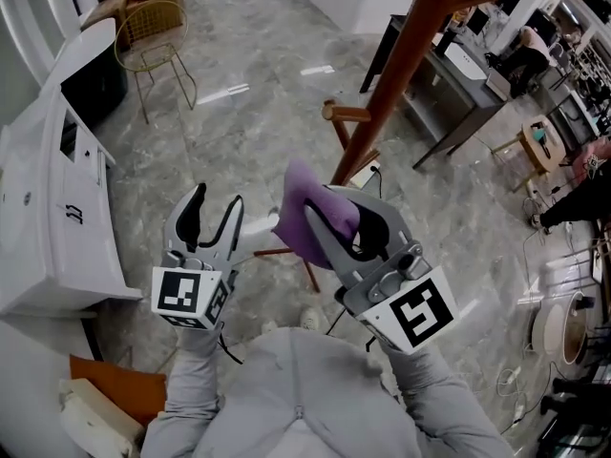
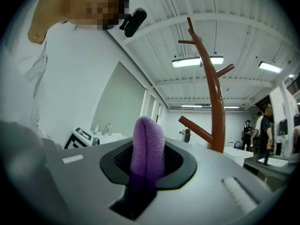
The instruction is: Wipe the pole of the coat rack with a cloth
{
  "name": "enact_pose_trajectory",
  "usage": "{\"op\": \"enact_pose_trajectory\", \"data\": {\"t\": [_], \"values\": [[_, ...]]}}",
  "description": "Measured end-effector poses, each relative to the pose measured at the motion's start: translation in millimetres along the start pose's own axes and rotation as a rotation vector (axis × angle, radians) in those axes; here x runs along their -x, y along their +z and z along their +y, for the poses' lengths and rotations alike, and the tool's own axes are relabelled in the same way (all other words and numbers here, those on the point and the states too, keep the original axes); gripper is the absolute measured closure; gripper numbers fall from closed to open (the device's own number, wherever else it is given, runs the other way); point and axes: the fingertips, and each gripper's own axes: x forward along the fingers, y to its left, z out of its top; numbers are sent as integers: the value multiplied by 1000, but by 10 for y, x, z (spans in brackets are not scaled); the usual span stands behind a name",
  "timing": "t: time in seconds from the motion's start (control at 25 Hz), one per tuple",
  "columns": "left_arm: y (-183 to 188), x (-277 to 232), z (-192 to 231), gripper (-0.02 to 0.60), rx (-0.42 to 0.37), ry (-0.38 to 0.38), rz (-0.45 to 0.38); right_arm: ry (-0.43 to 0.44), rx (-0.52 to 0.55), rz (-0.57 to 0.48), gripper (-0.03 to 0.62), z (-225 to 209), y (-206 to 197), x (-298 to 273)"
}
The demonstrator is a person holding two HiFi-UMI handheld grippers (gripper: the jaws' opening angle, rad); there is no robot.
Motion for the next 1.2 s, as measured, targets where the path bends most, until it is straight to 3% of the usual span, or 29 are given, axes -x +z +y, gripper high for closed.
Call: {"op": "enact_pose_trajectory", "data": {"t": [0.16, 0.32, 0.6, 0.68, 0.88, 1.2], "values": [[-22, -64, -75, 314, 5, -23, 3, -97, 33, 108, 525, -191, -350, 216], [-39, -123, -164, 314, 8, -45, 7, -151, 85, 119, 524, -447, -409, 366], [-38, -178, -253, 314, 16, -60, 8, -71, 340, 21, 525, -567, -53, 204], [-35, -180, -251, 314, 15, -57, 9, -85, 426, 6, 525, -622, -5, 97], [-61, -156, -200, 314, 17, -38, 15, -267, 531, 175, 525, -968, -393, 33], [-164, -129, -113, 314, 27, -20, 29, -282, 693, 303, 525, -897, -1037, -34]]}}
